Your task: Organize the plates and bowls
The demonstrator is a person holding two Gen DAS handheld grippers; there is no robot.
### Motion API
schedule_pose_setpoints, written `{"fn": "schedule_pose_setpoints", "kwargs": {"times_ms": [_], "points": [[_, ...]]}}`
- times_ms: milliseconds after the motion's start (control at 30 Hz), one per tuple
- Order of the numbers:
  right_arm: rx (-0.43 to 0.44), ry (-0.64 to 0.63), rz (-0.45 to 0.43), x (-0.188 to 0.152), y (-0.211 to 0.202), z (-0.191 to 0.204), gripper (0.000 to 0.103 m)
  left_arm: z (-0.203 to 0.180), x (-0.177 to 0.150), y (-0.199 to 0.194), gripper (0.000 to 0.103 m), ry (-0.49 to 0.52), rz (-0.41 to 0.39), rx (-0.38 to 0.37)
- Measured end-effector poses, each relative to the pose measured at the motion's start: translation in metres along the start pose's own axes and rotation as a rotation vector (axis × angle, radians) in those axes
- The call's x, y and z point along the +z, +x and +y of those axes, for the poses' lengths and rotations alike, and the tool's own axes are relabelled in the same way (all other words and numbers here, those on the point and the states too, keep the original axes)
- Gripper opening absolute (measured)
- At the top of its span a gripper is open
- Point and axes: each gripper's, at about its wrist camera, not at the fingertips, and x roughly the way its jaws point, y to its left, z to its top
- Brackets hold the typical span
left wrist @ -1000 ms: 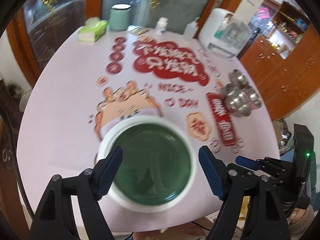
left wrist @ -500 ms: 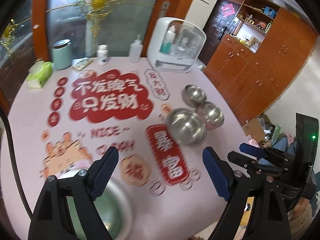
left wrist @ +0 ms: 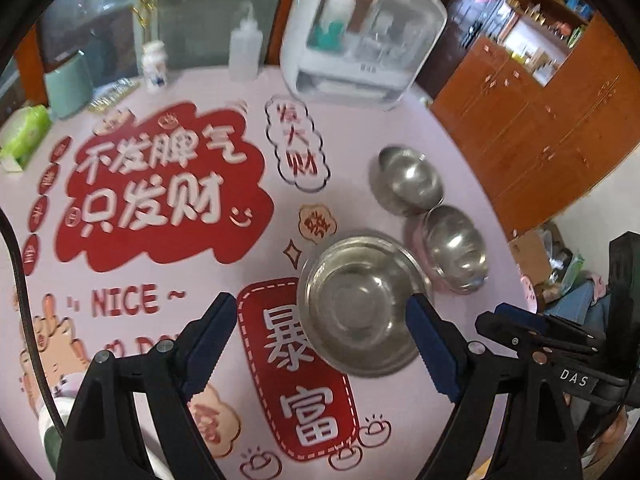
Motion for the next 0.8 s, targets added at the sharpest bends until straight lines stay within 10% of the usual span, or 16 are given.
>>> {"fn": "schedule_pose_setpoints", "kwargs": {"times_ms": [300, 800], "points": [[0.048, 0.044, 0.135, 0.004, 0.061, -0.017, 0.051, 0.007, 0.011, 0.071, 0.078, -0.012, 0.12, -0.004], [0.038, 0.016, 0.174, 0.012, 0.091, -0.018, 0.013, 0.013, 0.005, 0.106, 0.009, 0.009, 0.227, -0.002]]}}
